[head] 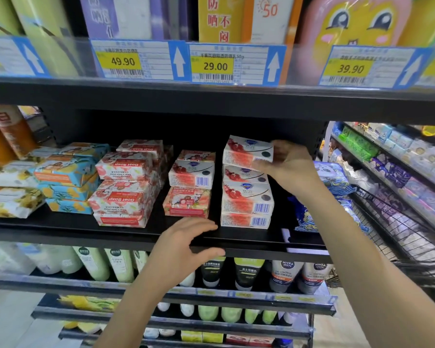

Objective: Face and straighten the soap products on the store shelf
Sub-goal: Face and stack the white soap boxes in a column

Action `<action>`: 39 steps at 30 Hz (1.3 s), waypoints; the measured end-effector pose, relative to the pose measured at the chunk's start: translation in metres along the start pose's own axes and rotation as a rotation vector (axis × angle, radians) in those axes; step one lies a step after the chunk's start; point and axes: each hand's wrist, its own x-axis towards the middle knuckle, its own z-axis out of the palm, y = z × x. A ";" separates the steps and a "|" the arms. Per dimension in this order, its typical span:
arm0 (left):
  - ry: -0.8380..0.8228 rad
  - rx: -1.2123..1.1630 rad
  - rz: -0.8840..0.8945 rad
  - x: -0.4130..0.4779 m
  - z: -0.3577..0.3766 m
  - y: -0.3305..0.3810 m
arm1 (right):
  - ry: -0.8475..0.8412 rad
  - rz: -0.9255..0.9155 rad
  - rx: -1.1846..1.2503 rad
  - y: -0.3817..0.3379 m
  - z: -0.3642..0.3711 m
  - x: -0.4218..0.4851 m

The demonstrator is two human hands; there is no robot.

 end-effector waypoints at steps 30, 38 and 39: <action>0.086 0.020 0.022 0.000 0.013 -0.019 | -0.088 0.105 -0.321 0.003 0.000 -0.004; 0.082 -0.011 0.013 0.002 0.012 -0.019 | -0.378 -0.191 -0.667 -0.073 0.046 0.015; 0.079 -0.013 0.016 0.002 0.012 -0.018 | -0.440 -0.175 -0.711 -0.078 0.055 0.021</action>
